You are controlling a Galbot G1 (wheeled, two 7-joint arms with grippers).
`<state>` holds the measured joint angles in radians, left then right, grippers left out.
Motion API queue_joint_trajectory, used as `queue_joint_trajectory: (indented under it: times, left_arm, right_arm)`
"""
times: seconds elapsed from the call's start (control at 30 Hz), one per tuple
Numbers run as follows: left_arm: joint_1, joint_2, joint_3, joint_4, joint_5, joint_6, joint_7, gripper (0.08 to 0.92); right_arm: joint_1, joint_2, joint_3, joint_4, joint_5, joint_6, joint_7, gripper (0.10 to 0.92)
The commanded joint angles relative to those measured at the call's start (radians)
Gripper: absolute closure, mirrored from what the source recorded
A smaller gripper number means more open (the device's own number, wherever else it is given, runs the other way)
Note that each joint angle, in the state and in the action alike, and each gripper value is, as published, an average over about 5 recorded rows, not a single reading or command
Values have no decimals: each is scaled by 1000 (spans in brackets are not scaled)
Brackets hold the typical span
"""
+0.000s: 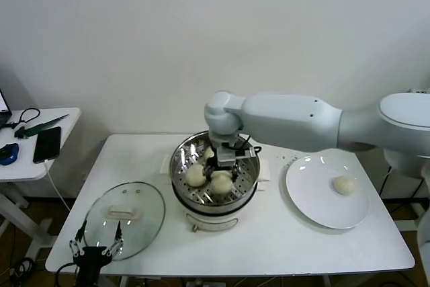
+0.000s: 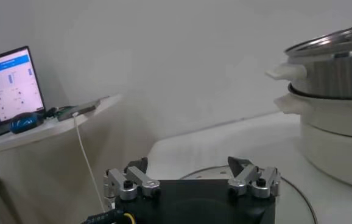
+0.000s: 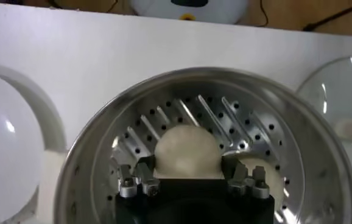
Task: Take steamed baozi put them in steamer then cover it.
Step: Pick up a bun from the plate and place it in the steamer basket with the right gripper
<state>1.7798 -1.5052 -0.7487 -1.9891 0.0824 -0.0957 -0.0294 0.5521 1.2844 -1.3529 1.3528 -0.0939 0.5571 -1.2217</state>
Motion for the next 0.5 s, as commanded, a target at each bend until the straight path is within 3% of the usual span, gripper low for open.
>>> queue_joint_trajectory:
  times: [0.03, 0.17, 0.4, 0.5]
  left_arm:
    - [-1, 2, -1, 4, -3, -1, 0, 177]
    - [-2, 4, -1, 6, -3, -2, 0, 177]
    - [0, 5, -1, 8, -4, -3, -1, 177]
    - [1, 5, -1, 7, -3, -4, -1, 177]
  right_arm:
    - [-38, 40, -3, 5, -9, 11, -1, 328]
    - [-39, 37, -5, 1, -9, 7, 7, 319]
    - [-32, 34, 4, -8, -10, 6, -3, 212]
    - [-19, 26, 16, -14, -8, 13, -4, 204]
